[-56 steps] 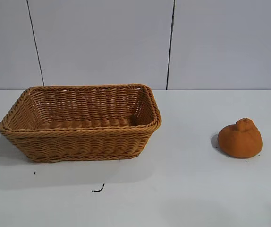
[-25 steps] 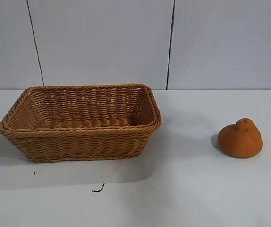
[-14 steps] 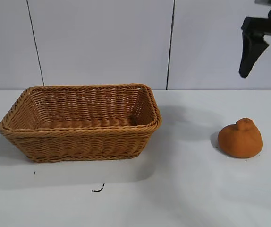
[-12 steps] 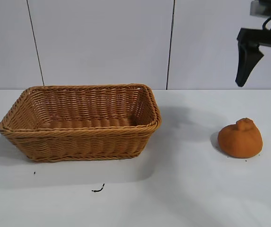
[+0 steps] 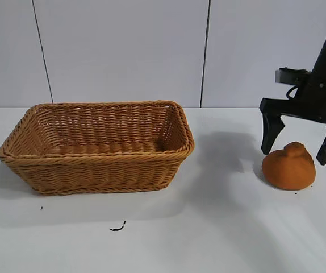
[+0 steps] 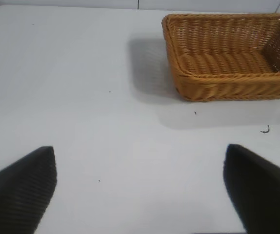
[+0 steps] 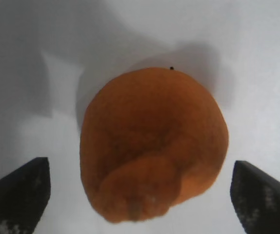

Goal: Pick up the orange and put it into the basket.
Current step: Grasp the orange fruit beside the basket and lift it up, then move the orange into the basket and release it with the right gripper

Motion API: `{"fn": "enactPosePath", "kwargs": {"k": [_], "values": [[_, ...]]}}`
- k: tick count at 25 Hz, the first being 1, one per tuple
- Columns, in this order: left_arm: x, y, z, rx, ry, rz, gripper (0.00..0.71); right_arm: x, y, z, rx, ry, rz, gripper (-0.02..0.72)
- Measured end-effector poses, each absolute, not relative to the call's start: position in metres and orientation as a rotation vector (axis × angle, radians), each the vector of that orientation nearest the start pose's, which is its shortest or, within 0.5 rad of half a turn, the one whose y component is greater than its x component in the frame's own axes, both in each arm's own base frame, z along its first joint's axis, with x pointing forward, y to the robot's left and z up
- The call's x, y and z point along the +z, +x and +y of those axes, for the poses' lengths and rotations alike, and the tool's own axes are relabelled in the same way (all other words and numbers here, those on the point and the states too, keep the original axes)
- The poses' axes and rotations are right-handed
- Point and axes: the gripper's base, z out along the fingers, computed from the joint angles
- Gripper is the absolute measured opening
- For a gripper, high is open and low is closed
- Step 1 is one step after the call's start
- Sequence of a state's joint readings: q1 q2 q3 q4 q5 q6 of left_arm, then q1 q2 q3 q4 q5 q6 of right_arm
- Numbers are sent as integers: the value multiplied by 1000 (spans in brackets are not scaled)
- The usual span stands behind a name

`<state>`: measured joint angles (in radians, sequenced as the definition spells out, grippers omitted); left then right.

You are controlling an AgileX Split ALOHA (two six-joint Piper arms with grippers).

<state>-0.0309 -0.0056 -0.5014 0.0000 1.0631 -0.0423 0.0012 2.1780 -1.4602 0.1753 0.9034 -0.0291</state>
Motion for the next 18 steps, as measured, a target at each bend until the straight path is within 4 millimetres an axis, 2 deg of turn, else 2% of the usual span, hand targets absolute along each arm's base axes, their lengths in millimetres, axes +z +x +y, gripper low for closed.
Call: {"fn": "enactPosePath", "kwargs": {"k": [3,5,6,11,15,18], "values": [[277,-6,0,-46,-12,2040,666,113,412,13,216,117,3097,330],[277,-6,0,-46,-12,2040,666,116,411,13,219,114,3101,131],[277,-6,0,-46,-12,2040,666,120,411,13,220,113,3095,74],[277,-6,0,-46,-12,2040,666,146,409,13,215,89,3044,74],[277,-6,0,-46,-12,2040,666,194,411,13,218,62,2964,74],[277,-6,0,-46,-12,2040,666,236,418,22,203,-6,2896,74]]}}
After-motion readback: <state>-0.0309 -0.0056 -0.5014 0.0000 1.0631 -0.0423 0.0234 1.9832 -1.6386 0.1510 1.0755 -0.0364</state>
